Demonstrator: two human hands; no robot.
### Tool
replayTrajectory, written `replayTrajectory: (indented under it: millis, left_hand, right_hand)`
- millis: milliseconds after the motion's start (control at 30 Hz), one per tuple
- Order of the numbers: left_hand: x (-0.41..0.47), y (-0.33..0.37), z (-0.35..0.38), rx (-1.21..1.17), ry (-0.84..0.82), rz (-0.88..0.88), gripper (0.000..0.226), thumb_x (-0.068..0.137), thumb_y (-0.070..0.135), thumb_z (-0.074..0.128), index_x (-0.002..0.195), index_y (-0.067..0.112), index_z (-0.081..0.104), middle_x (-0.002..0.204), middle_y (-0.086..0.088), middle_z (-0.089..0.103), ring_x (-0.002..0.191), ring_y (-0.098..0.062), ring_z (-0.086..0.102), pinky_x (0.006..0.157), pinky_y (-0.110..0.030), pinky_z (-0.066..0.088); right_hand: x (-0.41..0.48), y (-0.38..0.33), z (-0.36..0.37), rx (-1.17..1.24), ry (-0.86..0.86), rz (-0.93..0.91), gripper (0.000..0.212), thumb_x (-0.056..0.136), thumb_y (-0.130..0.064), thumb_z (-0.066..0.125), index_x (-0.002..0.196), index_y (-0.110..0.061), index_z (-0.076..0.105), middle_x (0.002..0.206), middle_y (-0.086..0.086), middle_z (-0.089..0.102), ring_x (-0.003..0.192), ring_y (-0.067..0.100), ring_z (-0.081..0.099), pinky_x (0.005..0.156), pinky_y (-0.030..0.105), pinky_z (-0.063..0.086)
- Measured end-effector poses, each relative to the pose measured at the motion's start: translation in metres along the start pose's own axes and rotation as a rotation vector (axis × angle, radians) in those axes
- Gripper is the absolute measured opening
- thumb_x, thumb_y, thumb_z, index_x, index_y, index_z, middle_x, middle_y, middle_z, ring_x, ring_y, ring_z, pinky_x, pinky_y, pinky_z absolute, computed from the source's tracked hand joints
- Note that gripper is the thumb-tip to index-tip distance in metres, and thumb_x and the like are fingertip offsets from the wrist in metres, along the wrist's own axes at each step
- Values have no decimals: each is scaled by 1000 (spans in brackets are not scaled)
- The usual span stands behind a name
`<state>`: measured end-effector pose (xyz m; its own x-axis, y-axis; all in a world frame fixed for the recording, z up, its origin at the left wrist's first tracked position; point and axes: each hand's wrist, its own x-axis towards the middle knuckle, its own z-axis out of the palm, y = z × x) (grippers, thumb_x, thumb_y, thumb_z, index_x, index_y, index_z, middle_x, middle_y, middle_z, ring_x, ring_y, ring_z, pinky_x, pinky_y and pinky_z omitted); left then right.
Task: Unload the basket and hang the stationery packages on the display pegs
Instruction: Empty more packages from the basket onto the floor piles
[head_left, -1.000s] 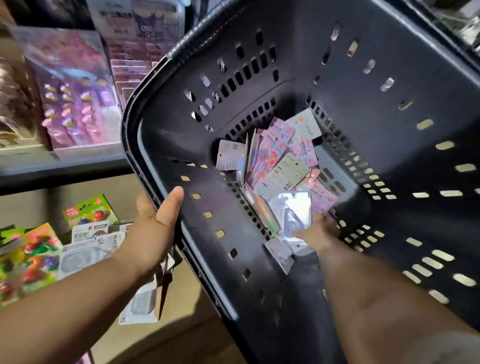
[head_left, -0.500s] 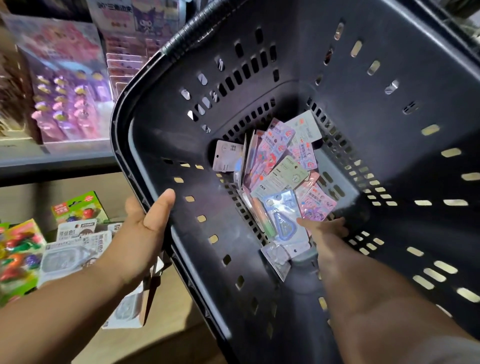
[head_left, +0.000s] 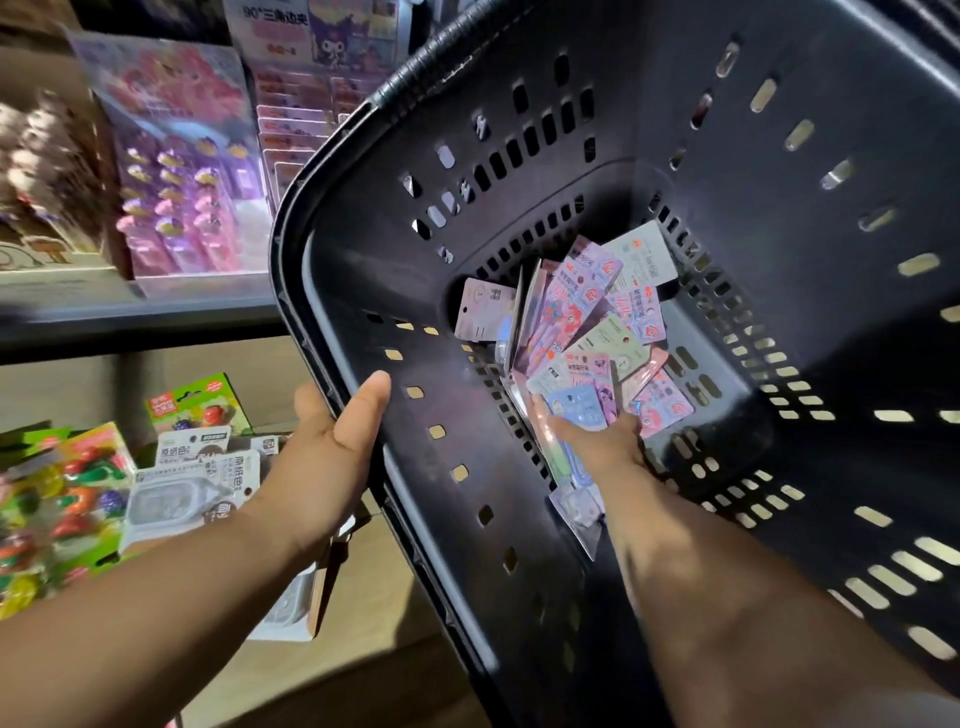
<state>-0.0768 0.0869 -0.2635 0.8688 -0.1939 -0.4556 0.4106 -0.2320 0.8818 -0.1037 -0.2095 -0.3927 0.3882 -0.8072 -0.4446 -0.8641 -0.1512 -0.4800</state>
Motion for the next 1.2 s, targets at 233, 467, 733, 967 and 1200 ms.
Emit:
replayTrajectory:
  millis: [233,467,733,967,1200]
  left_hand:
    - [-1,2,1,-6,22,21,35,99,49,39,121,24,28,93,24,45,80,7,46,87,-25,30]
    - [-2,3,1,5,15,-4,36,99,50,38,119,22,28,93,16,46,97,-13,47,87,-25,28]
    - [-3,3,2,-9,22,-1,32,99,49,39,118,28,25,90,26,44,78,6,44,88,-24,28]
    - [0,0,1,12,18,8,33,99,51,38,118,28,25,90,23,46,79,3,47,86,-25,28]
    - [8,-8,-4,19,-25,-7,44,94,60,41,121,27,28,117,1,56,110,-25,57,103,-44,43]
  right_hand:
    - [-13,2,9,-261,-13,-169,131,59,-51,88,151,-26,-2,158,16,13,142,38,26,104,51,39]
    - [-11,4,5,-463,52,-242,123,69,-49,81,151,-23,-7,149,19,16,140,41,26,95,47,48]
    - [-15,16,4,-583,103,-284,121,74,-42,79,152,-22,-11,152,21,23,130,39,44,93,46,50]
    - [-14,4,-1,-601,111,-314,96,80,-28,75,146,-18,6,135,20,44,104,39,62,79,40,54]
    - [-14,2,-34,-143,66,-284,102,68,-16,86,145,-19,19,134,14,41,105,35,57,75,28,47]
